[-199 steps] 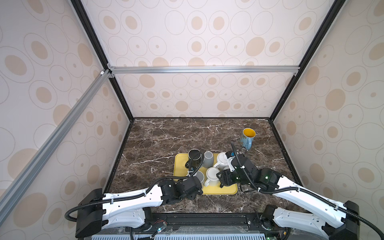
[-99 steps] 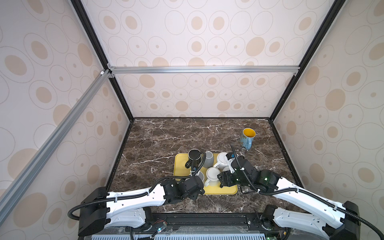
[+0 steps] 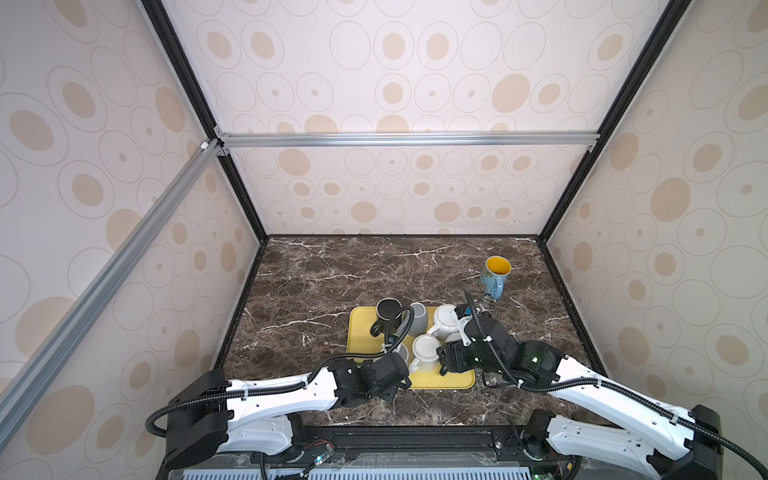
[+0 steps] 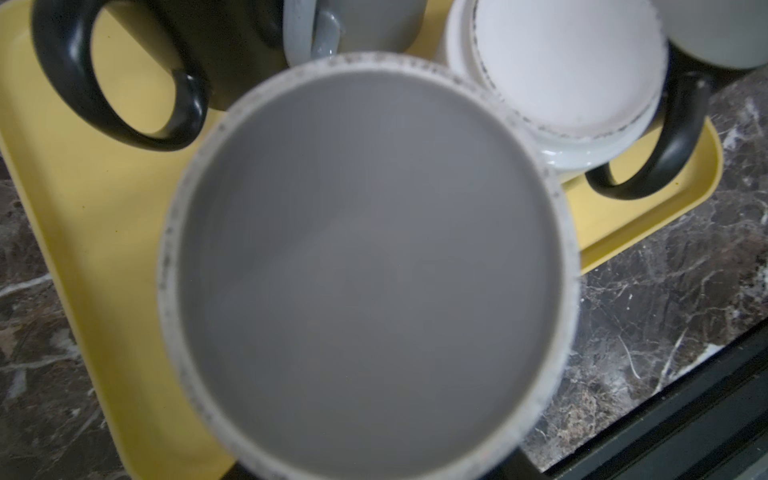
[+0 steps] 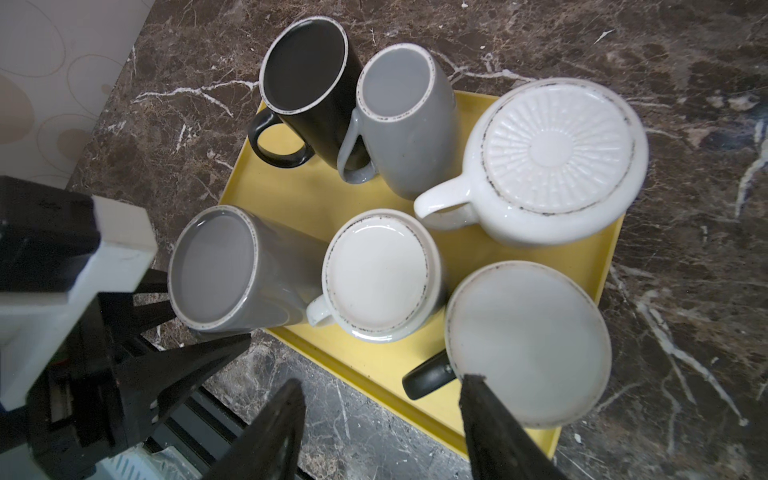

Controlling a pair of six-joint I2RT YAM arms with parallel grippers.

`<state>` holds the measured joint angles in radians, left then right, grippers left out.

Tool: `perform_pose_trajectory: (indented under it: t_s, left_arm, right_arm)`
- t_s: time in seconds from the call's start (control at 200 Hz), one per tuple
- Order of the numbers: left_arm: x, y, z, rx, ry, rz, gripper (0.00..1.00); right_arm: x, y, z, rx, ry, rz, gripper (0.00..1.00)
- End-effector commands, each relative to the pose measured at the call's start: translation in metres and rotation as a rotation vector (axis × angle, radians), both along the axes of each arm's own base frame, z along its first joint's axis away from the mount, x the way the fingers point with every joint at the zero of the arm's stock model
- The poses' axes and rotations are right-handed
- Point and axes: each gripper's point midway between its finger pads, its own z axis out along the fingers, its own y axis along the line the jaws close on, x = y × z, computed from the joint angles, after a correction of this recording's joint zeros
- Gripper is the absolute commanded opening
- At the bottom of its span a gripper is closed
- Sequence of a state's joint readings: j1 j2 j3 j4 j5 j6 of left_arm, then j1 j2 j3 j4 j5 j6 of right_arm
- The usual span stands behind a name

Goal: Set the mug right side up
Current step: 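Close the left gripper on the base of the lying grey mug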

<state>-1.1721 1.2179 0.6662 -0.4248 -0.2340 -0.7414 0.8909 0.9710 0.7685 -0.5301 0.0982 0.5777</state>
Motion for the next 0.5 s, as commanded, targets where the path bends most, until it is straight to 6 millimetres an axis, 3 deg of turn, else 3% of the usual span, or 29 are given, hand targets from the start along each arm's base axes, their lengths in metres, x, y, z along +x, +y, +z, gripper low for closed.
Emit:
perform_pose_trajectory:
  t_s: [0.0, 0.495]
  left_arm:
    - [0.0040, 0.0006, 0.0011, -0.013, -0.007, 0.013, 0.51]
    - [0.0093, 0.0072, -0.0022, 0.033, -0.025, 0.042, 0.41]
  right_arm:
    - [0.0002, -0.0020, -0.0017, -0.007, -0.014, -0.004, 0.63]
    - [0.0002, -0.0045, -0.0013, -0.007, -0.018, -0.014, 0.62]
